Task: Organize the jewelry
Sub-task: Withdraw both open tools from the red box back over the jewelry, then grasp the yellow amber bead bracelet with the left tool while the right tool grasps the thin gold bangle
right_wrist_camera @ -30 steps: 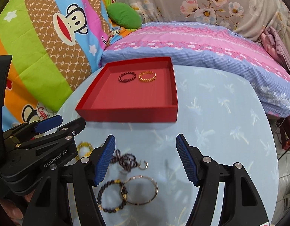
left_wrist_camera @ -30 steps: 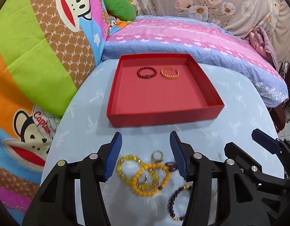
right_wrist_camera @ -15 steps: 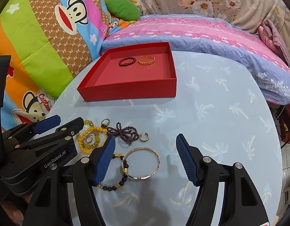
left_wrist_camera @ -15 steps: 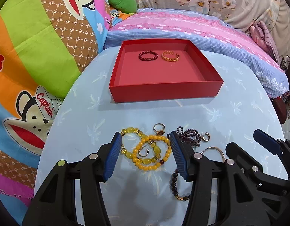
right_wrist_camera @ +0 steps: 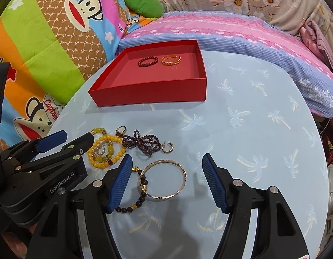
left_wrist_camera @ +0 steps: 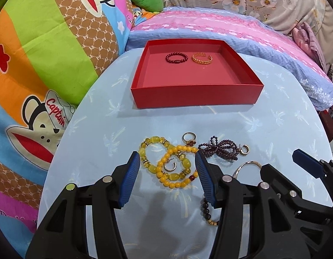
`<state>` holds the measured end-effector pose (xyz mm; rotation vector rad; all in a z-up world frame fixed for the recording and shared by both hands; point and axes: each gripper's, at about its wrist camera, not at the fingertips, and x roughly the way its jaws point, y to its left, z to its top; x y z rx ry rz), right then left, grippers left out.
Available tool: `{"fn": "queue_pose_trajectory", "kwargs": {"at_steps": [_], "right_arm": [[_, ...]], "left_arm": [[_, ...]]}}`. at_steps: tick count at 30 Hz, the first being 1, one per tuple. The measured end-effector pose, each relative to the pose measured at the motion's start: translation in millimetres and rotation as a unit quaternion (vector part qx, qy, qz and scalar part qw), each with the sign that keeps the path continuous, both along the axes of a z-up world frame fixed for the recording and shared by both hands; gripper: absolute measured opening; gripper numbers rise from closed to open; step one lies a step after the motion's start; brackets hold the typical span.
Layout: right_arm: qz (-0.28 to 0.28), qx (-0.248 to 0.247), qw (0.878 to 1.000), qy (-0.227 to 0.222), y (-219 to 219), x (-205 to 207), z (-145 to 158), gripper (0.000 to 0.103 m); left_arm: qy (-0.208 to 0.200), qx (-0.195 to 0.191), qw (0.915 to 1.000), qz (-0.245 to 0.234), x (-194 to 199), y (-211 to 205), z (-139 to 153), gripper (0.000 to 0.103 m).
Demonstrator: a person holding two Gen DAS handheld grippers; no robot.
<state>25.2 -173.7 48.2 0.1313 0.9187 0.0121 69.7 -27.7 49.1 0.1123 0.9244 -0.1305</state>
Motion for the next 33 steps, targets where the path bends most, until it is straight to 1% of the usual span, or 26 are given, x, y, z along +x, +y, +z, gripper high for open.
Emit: {"fn": "queue_pose_trajectory", "kwargs": {"at_steps": [3,6,12,15,18,20,22,28,33], "right_arm": [[0.002,0.004,1.000,0.005,-1,1,-4,0.065],[0.001,0.001,1.000,0.009,-4,0,-10,0.065],[-0.001,0.002,1.000,0.030,-9,-2,-25,0.065],[0.003,0.001,0.999,0.037,-7,-1,-31,0.065],[0.011,-0.004,0.999,0.038,-3,-1,-33,0.065],[0.017,-0.005,0.999,0.039,0,-2,-35,0.065],[0.023,-0.006,0.999,0.042,3,-1,-37,0.065],[0.032,-0.009,0.998,0.055,10,4,-48,0.065],[0.034,-0.017,0.998,0.049,12,8,-50,0.065]], "left_arm": [[0.002,0.002,1.0000,0.005,-1,2,-4,0.054],[0.003,0.007,0.9999,0.012,-1,7,-7,0.055],[0.033,0.000,0.9988,0.036,3,24,-24,0.055],[0.039,-0.005,0.9983,0.044,4,31,-29,0.055],[0.043,-0.006,0.9980,0.047,5,36,-33,0.055],[0.045,-0.006,0.9978,0.048,6,38,-35,0.058],[0.045,-0.004,0.9977,0.050,5,40,-38,0.060],[0.055,-0.006,0.9971,0.053,4,44,-44,0.060],[0.055,-0.006,0.9971,0.053,5,43,-44,0.060]]}}
